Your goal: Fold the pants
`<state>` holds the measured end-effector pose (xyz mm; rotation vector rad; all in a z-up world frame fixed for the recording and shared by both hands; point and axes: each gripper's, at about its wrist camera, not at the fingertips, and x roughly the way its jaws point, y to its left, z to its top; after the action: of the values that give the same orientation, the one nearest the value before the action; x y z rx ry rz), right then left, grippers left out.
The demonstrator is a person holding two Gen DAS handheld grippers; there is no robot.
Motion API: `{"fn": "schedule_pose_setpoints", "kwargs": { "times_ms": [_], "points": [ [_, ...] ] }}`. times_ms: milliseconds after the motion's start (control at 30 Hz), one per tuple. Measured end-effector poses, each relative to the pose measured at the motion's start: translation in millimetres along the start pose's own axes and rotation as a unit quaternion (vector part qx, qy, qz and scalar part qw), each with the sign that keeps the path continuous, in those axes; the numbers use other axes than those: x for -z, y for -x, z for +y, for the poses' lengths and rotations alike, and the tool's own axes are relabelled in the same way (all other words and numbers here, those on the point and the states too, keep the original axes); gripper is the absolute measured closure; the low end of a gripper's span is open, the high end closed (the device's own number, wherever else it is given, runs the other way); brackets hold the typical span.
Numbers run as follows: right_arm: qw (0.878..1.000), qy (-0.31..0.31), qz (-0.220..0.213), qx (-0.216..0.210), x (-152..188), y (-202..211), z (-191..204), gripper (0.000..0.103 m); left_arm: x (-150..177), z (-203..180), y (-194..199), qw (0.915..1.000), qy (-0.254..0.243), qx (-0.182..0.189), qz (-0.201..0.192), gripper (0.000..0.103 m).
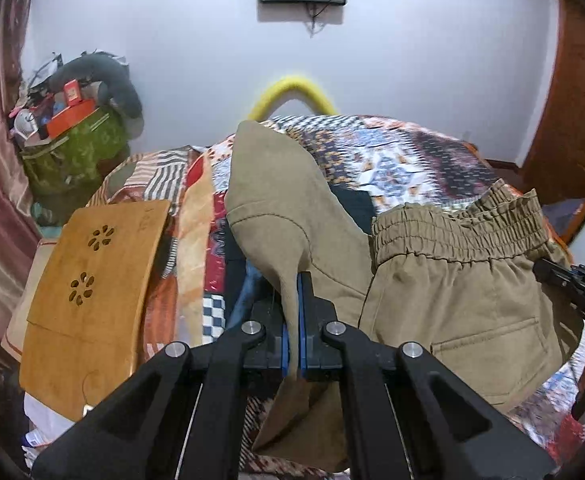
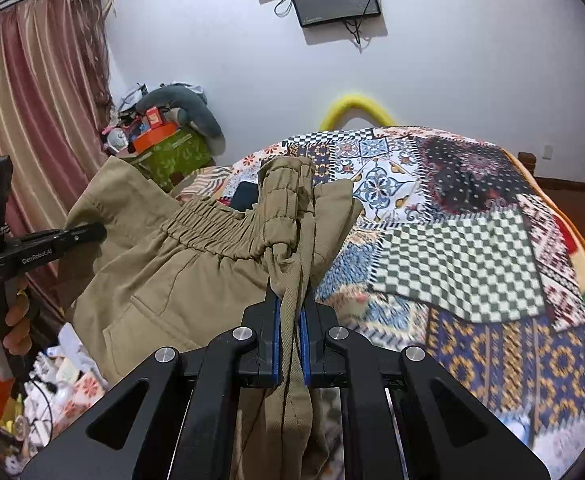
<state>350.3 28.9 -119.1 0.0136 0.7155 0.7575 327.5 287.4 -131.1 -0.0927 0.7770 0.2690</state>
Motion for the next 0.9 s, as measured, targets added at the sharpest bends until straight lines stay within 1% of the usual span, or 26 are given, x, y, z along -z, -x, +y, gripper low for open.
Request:
{"fn": "schedule_pose_setpoints", "kwargs": {
  "times_ms": [100, 200, 300, 400, 467, 533, 567, 633, 667, 733, 767, 800, 833, 900],
  "points": [
    [1.000, 0.007, 0.003, 0.010, -4.0, -28.9, 5.3, 0.096, 0.4, 11.3, -31.8, 0.9998, 0.002, -0.017, 0.008, 0.100],
    [1.000, 0.006, 0.017, 0.012, -3.4, -58.1, 8.1, 0.096, 5.1, 22.9, -64.9, 0.9992, 0.012, -0.030, 0.023, 0.100],
    [0.999, 0.009, 0.041, 0.019, 3.0, -85.3, 9.4, 0.096, 13.2, 32.3, -92.5, 0.9983, 0.021, -0.035, 0.041, 0.100],
    [0.997, 0.006, 0.079, 0.024, 13.7, -109.1, 8.9, 0.096, 28.1, 40.9, -119.5, 0.9961, 0.028, -0.043, 0.071, 0.100],
    [0.995, 0.006, 0.095, 0.032, 21.6, -116.5, 6.1, 0.096, 35.6, 46.4, -130.3, 0.9943, 0.038, -0.037, 0.093, 0.098],
    [0.994, 0.005, 0.098, 0.039, 27.6, -117.2, 4.4, 0.094, 42.6, 54.7, -135.9, 0.9922, 0.055, -0.027, 0.108, 0.096],
    [0.994, -0.001, 0.101, 0.038, 29.5, -115.8, 2.5, 0.093, 46.6, 59.2, -135.7, 0.9914, 0.063, -0.023, 0.113, 0.094],
    [0.993, -0.018, 0.108, 0.032, 30.5, -111.4, -0.3, 0.087, 51.5, 65.0, -133.6, 0.9897, 0.074, -0.022, 0.121, 0.088],
    [0.993, -0.022, 0.112, 0.036, 30.7, -108.6, -1.3, 0.086, 54.5, 68.2, -131.9, 0.9887, 0.079, -0.021, 0.126, 0.084],
    [0.991, -0.022, 0.121, 0.042, 31.4, -100.6, -0.8, 0.082, 59.3, 71.8, -124.8, 0.9859, 0.089, -0.022, 0.140, 0.072],
    [0.991, -0.021, 0.122, 0.046, 32.3, -97.7, -0.5, 0.082, 61.1, 74.2, -121.2, 0.9838, 0.096, -0.022, 0.149, 0.058],
    [0.991, -0.019, 0.122, 0.050, 32.4, -91.7, 0.4, 0.082, 62.1, 74.8, -115.7, 0.9828, 0.103, -0.020, 0.152, 0.050],
    [0.991, -0.020, 0.120, 0.051, 31.6, -88.8, 0.4, 0.082, 63.8, 77.3, -108.6, 0.9823, 0.112, -0.017, 0.150, 0.050],
    [0.993, -0.021, 0.113, 0.041, 28.9, -70.5, 4.5, 0.082, 63.0, 79.3, -84.9, 0.9833, 0.119, -0.012, 0.138, 0.050]
  ]
}}
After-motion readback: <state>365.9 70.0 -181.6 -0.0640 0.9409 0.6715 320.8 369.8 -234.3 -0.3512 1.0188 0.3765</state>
